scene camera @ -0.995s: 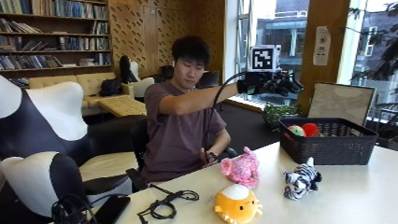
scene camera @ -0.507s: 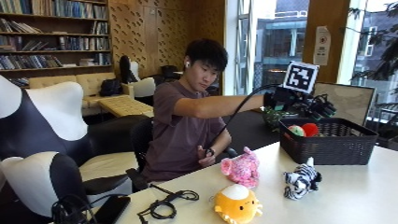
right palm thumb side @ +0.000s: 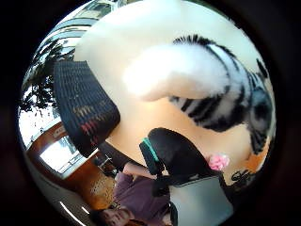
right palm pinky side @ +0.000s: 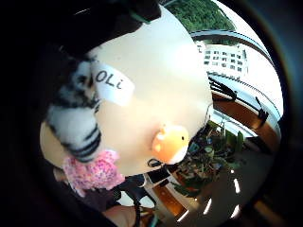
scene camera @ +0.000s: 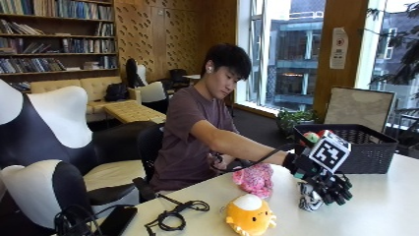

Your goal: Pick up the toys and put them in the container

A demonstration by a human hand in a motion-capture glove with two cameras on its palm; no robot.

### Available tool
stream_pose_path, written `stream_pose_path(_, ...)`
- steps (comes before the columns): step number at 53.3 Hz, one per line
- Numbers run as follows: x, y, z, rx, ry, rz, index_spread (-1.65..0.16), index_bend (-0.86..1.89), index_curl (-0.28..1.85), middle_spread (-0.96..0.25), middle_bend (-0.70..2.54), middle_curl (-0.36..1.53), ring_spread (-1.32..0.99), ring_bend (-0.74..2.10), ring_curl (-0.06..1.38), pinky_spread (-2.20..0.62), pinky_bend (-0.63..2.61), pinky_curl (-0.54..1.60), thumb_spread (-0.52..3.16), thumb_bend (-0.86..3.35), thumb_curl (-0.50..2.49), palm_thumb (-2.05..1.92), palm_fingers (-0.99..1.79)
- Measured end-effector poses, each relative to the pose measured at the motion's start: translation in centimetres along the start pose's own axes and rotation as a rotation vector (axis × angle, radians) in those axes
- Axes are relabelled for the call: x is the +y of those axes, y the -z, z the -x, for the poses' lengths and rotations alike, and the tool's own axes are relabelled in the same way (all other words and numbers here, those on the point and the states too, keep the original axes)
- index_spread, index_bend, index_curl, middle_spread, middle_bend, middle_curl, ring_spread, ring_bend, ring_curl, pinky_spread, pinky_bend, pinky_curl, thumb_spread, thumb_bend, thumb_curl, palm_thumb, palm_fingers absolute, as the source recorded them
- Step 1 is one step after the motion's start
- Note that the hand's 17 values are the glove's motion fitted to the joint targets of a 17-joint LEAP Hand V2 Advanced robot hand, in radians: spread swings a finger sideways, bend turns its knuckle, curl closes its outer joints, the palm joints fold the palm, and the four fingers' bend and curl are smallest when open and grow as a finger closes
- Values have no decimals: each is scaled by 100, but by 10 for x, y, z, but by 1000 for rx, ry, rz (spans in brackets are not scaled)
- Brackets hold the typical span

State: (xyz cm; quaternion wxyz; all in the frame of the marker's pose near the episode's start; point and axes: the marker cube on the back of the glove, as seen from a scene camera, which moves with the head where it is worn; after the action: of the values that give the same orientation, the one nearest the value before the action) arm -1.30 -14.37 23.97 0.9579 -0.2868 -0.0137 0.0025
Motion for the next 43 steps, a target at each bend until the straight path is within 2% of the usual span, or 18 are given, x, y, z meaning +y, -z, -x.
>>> stream_pose_path(6,-10,-25,-5,-77,46,-25,-21,7,11,2,14,22,2,33,29,4,83,38,114,0,22,4,-18)
stream_pose_path(13,-10,-37,-2,-72,55,-129,-26,18,16,-5,19,24,1,44,31,4,83,37,116,5,27,19,9)
stream_pose_path(18,-9,-41,-4,-86,81,-253,-27,13,15,-17,48,32,-15,70,35,-4,68,30,120,11,32,33,57)
stream_pose_path(23,-10,-41,4,-94,67,-386,-28,18,18,-22,65,40,-24,91,43,-13,58,28,117,15,39,45,76)
stream_pose_path(26,-10,-37,8,-117,55,-427,-29,20,19,-25,70,43,-29,96,46,-19,62,31,108,17,43,53,85)
stream_pose_path(31,-6,-15,9,-198,39,-475,-31,24,21,-26,82,49,-33,97,48,-27,68,33,91,15,50,57,110)
stream_pose_path(36,10,30,14,-260,70,-516,-32,33,26,-25,89,54,-35,102,52,-31,71,37,77,13,55,59,116)
stream_pose_path(43,45,118,29,-211,66,-611,-34,49,34,-24,96,59,-36,106,55,-34,75,40,60,9,62,60,119)
